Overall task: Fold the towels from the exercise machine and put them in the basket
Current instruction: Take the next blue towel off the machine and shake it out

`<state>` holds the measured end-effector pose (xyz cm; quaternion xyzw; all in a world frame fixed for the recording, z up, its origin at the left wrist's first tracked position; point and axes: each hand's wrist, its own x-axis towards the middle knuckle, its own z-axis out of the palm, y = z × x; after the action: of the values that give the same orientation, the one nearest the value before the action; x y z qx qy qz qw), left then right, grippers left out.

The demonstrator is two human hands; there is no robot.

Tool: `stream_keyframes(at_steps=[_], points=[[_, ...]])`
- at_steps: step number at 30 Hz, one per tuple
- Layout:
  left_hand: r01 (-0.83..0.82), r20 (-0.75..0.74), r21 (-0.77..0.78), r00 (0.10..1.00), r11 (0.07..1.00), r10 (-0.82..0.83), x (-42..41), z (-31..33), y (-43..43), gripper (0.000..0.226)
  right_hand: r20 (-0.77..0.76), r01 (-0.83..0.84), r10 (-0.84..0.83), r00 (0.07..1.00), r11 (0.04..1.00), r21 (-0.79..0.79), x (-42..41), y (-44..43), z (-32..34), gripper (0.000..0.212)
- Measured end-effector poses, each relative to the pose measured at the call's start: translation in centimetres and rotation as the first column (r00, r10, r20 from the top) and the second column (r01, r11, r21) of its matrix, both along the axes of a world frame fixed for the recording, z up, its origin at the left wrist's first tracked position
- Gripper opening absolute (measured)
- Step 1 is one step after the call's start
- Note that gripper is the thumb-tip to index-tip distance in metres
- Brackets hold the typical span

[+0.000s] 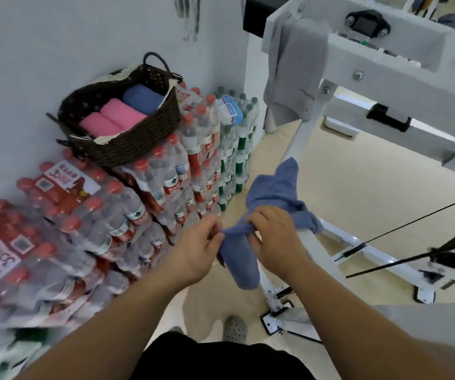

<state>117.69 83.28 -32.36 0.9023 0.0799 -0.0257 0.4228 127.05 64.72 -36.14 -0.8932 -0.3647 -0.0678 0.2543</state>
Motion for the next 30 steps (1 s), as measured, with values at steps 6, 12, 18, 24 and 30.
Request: stream_keyframes(at_steps=[6,12,18,24,30], points=[[-0.203,0.058,0.047,0.978,0.978,0.2,-8.5,2.9,5.7,0.012,-0.166,-0.33,0.317,0.934,0.942,-0.056,-4.0,7.8,4.6,0.006],[-0.349,0.123,-0.061,0.927,0.935,0.354,-18.7,4.6,10.0,0.011,-0.396,-0.551,0.527,0.752,0.832,0.061,-10.7,14.7,6.0,0.026],[-0.395,0.122,-0.068,0.908,0.916,0.401,-29.9,5.6,13.6,0.009,-0.45,-0.701,0.676,0.584,0.699,0.14,-20.5,20.0,8.5,0.052],[-0.392,0.155,0.136,0.916,0.91,0.371,-38.1,7.7,16.8,0.008,-0.703,-0.666,0.63,0.329,0.683,0.301,-29.0,23.7,10.5,0.03],[-0.382,0.209,0.264,0.919,0.886,0.334,-42.4,10.0,18.3,0.006,-0.719,-0.724,0.648,0.252,0.619,0.303,-34.0,26.3,10.8,0.012]])
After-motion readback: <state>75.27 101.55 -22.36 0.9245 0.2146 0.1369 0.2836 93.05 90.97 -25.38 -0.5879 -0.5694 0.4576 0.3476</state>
